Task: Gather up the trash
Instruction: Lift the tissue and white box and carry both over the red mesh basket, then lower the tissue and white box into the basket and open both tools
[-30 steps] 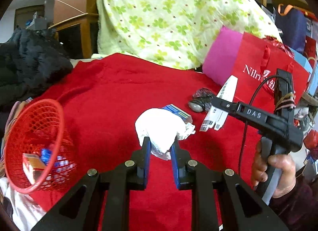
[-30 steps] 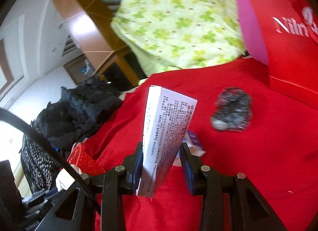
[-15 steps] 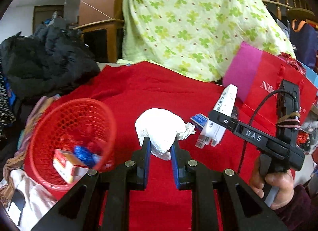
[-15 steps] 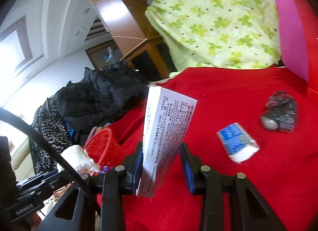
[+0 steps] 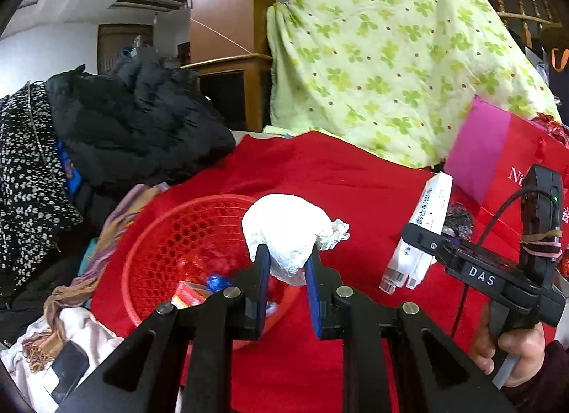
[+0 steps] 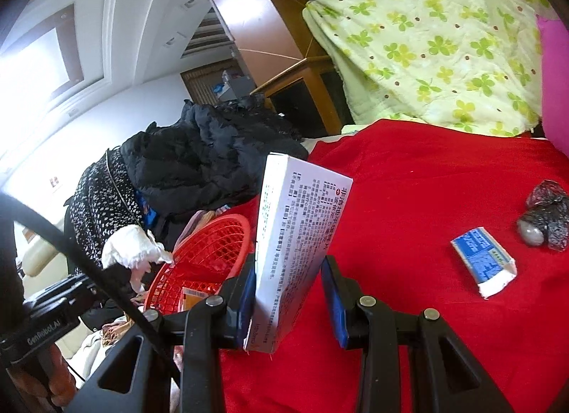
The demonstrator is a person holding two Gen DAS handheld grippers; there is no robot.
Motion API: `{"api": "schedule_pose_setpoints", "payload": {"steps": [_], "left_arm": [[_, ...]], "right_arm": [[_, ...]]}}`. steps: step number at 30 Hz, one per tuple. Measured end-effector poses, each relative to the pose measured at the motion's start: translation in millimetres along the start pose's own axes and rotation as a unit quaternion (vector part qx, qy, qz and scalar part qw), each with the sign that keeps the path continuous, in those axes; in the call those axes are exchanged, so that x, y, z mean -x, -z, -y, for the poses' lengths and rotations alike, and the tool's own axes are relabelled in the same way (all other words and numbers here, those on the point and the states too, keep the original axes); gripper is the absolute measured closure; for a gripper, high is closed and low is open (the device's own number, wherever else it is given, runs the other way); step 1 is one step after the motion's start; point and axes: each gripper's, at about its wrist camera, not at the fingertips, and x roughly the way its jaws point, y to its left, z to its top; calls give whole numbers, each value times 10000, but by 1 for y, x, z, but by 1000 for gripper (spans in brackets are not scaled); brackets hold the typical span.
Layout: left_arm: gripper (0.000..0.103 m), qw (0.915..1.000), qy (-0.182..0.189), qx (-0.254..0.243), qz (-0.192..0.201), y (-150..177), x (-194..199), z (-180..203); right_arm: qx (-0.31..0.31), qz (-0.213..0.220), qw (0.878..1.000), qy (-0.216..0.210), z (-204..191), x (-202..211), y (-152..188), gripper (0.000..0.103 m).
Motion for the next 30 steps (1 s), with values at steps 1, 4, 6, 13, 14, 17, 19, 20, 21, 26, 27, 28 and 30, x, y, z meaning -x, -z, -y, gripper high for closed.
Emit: {"api": "schedule_pose_setpoints", "payload": {"steps": [1, 4, 6, 13, 14, 17, 19, 20, 21, 26, 27, 28, 30], "left_arm": [[82, 10000, -34, 17, 19, 0, 1, -4], [82, 9999, -114, 30, 54, 0, 3, -11], [82, 9998, -170, 40, 68, 1, 4, -16], [82, 9991, -412, 48, 118, 1, 6, -31], [82, 9989, -454, 46, 130, 1, 6, -34], [82, 9982, -580, 66, 153, 2, 5, -42], [82, 9977, -662, 66, 164, 2, 3, -47], [82, 9974, -698, 69, 173, 2, 2, -49], [82, 9972, -722, 74, 176, 2, 1, -51], [82, 9963, -837, 107, 182, 3, -5, -61], [82, 9961, -859, 115, 178, 3, -6, -63], [82, 9959, -880, 118, 170, 3, -8, -65], [82, 9956, -914, 128, 170, 3, -10, -68]], "right_arm": [[17, -5, 10000, -7, -2, -1, 0, 65], [44, -25, 10000, -44, -7, -4, 1, 65], [77, -36, 9999, -59, -12, -7, 2, 65], [138, -3, 9996, -227, -23, -13, 2, 65], [146, 3, 9996, -243, -25, -13, 2, 65], [170, 18, 9994, -299, -28, -15, 2, 65], [218, 33, 9992, -321, -32, -15, 2, 65], [264, 53, 9991, -336, -34, -14, 1, 65], [306, 74, 9989, -358, -36, -14, 0, 65], [553, 207, 9977, -336, -49, -12, -7, 65], [604, 241, 9973, -342, -52, -13, -10, 65], [633, 271, 9970, -362, -55, -13, -13, 65], [664, 324, 9964, -425, -61, -16, -19, 65]]}}
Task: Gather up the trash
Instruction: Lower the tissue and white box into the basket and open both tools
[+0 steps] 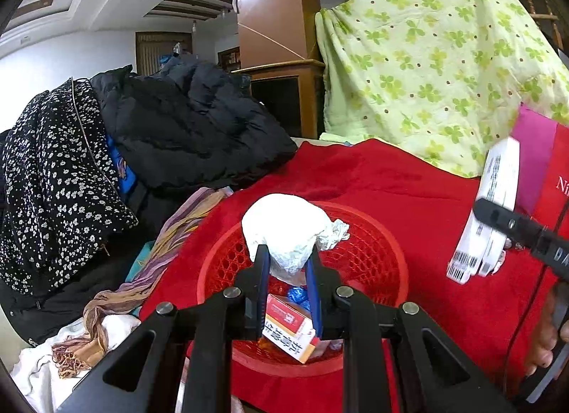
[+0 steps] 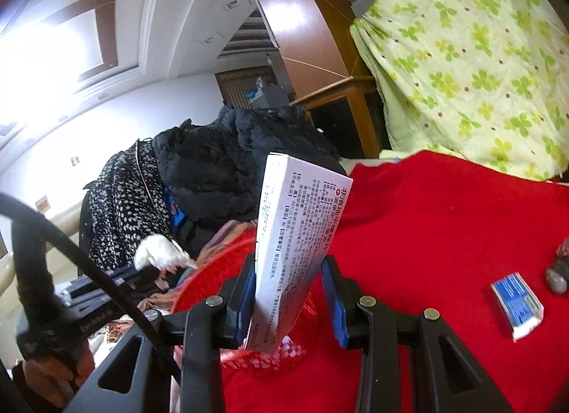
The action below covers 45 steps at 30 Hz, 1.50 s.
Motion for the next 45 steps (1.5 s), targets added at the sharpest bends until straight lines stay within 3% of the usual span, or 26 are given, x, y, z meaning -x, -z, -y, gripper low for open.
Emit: {"api": "schedule_pose_setpoints", "payload": {"steps": [9, 16, 45], "left_arm": [[82, 9997, -235, -27, -1, -3, -7, -6], [82, 9990, -426, -77, -70, -1, -18, -13], [82, 9956, -697, -218, -582, 5, -71, -8]], "right_arm": [[119, 201, 9996, -187, -32, -29, -19, 65], [418, 75, 9989, -190, -49, -51, -5, 65], [991, -472, 9938, -198, -45, -96, 31, 65]]}}
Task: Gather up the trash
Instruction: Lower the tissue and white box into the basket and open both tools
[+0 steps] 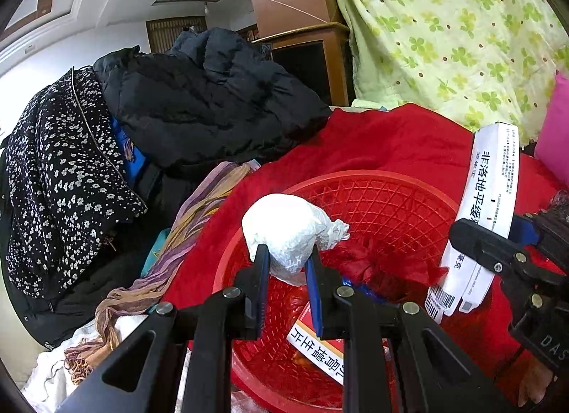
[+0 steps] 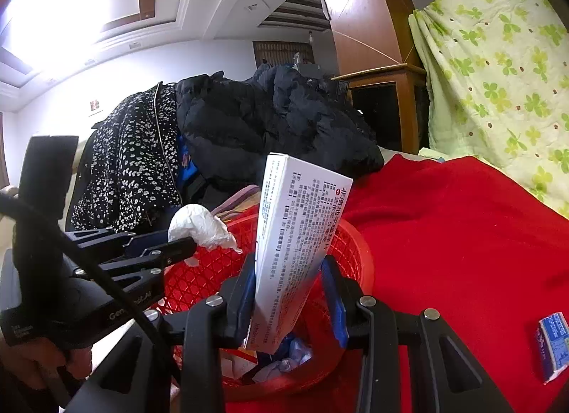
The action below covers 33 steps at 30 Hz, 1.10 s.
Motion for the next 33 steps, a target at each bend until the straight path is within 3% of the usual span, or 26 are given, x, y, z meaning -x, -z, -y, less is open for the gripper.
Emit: {"api": "schedule_pose_setpoints", "payload": {"steps": [20, 22, 24, 30, 33], "left_arm": [[77, 9997, 33, 98, -237, 1, -12, 1], [73, 9996, 28, 114, -259, 1, -12, 1], [57, 9996, -27, 118, -259, 1, -12, 1], [41, 9995, -135, 131, -235, 1, -9, 2], [39, 9995, -139, 142, -245, 1, -8, 3]], "right_arm": [[6, -86, 9999, 76, 0, -2, 4, 64], [24, -137, 9999, 72, -1, -2, 5, 61], [50, -128, 9999, 87, -2, -1, 5, 47], [50, -49, 9999, 109, 2, 6, 4, 46], [-37, -7, 9999, 166, 8, 12, 3, 46]]}}
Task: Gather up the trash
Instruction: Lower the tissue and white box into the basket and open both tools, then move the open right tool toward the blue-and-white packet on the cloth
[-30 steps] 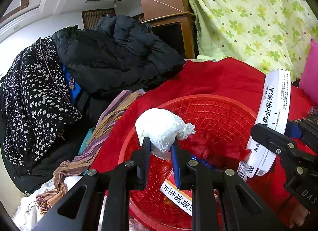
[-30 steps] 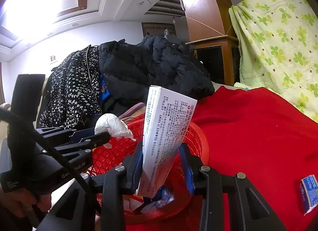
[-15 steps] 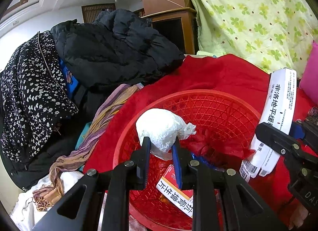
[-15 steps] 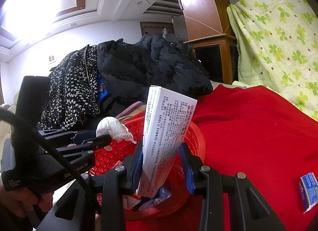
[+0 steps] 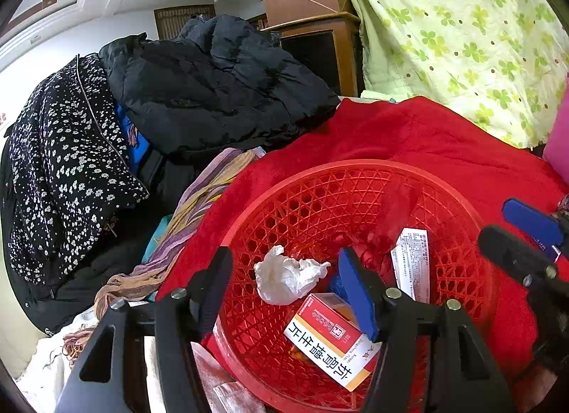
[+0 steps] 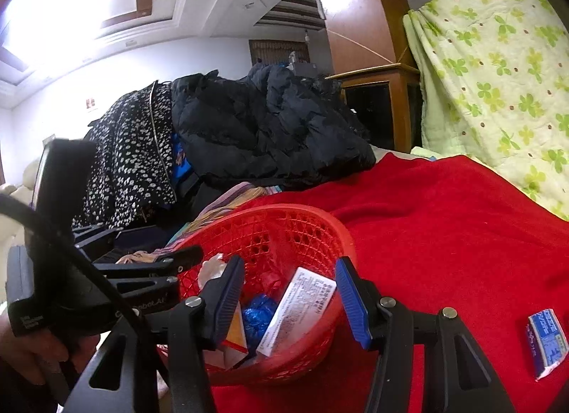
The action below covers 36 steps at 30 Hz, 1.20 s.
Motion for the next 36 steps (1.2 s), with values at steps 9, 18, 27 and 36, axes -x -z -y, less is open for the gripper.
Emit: {"api": "schedule_pose_setpoints", "payload": {"steps": [9, 18, 27, 36], "left_arm": [[34, 9999, -16, -150, 49, -2, 8, 12], [30, 9995, -68, -286, 101, -2, 18, 25], [27, 9990, -41, -397, 219, -3, 32, 36], [21, 9967, 164, -673, 419, -3, 51, 68]], "right_arm": [[-509, 44, 9982, 316, 31, 15, -9, 44], [-1029, 64, 9937, 448, 56, 30, -15, 43], [-1278, -47, 9902, 559, 69, 38, -15, 41], [-1571, -117, 9845, 768, 93, 50, -16, 40]]}}
